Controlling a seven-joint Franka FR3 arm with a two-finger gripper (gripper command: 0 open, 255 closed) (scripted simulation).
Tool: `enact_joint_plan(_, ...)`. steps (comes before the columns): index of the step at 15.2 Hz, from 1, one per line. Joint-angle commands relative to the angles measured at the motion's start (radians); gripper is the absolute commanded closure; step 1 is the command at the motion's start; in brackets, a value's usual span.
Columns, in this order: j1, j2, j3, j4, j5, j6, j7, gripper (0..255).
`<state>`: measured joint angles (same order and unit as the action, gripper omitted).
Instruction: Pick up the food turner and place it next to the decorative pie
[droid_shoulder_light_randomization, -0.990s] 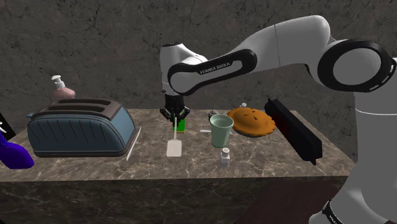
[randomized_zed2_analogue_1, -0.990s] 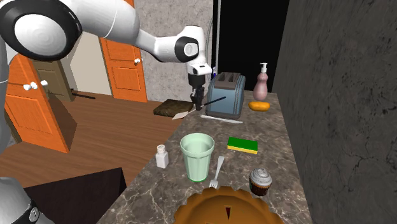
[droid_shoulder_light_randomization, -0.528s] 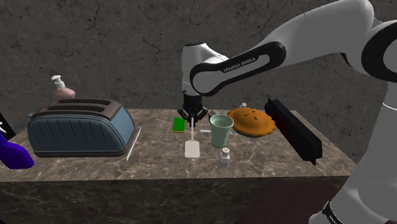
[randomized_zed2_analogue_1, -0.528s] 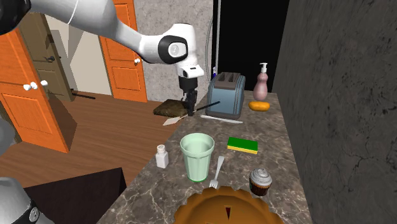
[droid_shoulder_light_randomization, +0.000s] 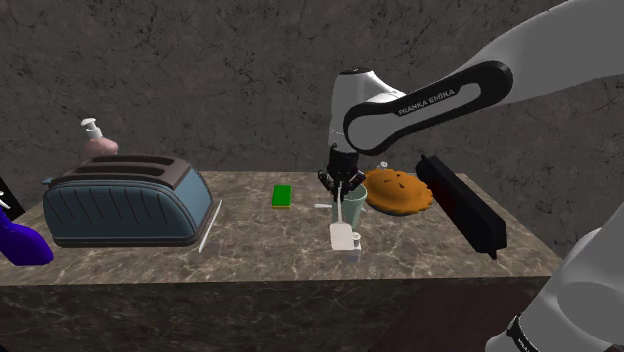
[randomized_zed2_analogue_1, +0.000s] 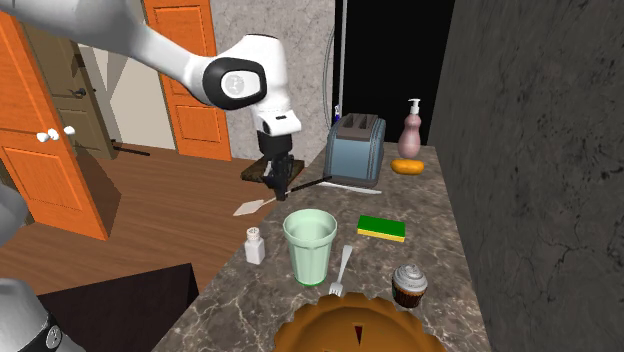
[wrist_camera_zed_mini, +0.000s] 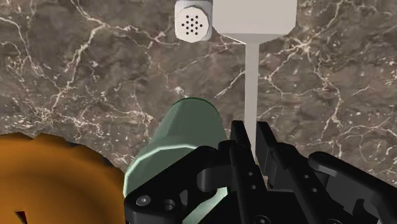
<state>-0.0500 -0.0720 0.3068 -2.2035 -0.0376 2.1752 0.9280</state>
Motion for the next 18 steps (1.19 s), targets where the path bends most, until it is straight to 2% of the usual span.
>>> enact_joint_plan(1,-0.012,-0.076,-0.019,-0.081,0.027,0.011,-0.048,255)
enact_joint_plan(10,-0.05,-0.376,-0.147,-0.373,0.07,0.01,-0.25,255)
enact_joint_plan(18,-0.052,-0.313,-0.139,-0.437,0.065,0.136,-0.241,255)
